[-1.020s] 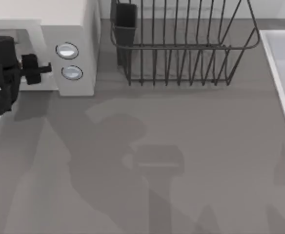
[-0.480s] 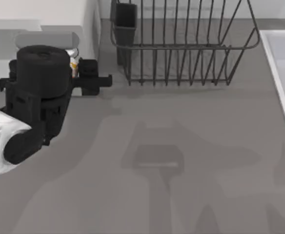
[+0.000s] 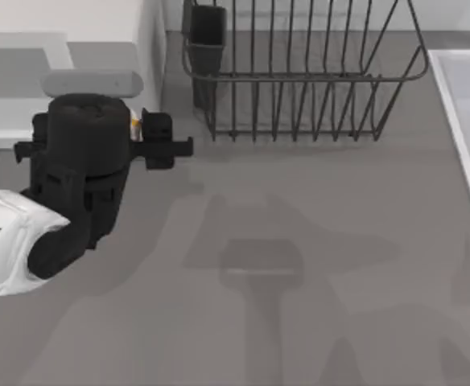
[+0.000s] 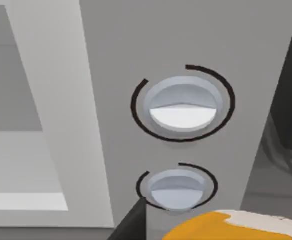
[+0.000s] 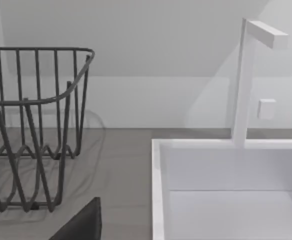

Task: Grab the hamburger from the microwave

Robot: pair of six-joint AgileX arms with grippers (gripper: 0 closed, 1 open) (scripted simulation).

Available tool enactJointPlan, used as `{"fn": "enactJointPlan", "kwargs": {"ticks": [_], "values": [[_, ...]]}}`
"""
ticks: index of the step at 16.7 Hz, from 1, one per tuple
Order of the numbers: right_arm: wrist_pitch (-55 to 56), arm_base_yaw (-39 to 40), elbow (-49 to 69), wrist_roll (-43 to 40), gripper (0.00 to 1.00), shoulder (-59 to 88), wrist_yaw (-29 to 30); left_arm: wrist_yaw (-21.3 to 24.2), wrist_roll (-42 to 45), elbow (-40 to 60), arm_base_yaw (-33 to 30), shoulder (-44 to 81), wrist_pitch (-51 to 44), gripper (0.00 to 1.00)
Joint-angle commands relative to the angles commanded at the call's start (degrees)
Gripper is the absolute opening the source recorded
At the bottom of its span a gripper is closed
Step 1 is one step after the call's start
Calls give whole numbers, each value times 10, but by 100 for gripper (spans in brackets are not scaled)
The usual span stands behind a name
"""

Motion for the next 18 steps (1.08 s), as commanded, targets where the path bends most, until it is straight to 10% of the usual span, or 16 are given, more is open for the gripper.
{"fn": "enactJointPlan", "kwargs": {"ticks": [9, 16, 18], "values": [[0, 0, 0, 0, 100, 0, 0, 5, 0, -76, -8, 225, 327, 0], [0, 0, 0, 0, 100, 0, 0, 7, 0, -88, -7, 253, 362, 0], [0, 0, 0, 0, 100, 0, 0, 7, 0, -88, -7, 253, 362, 15]]}}
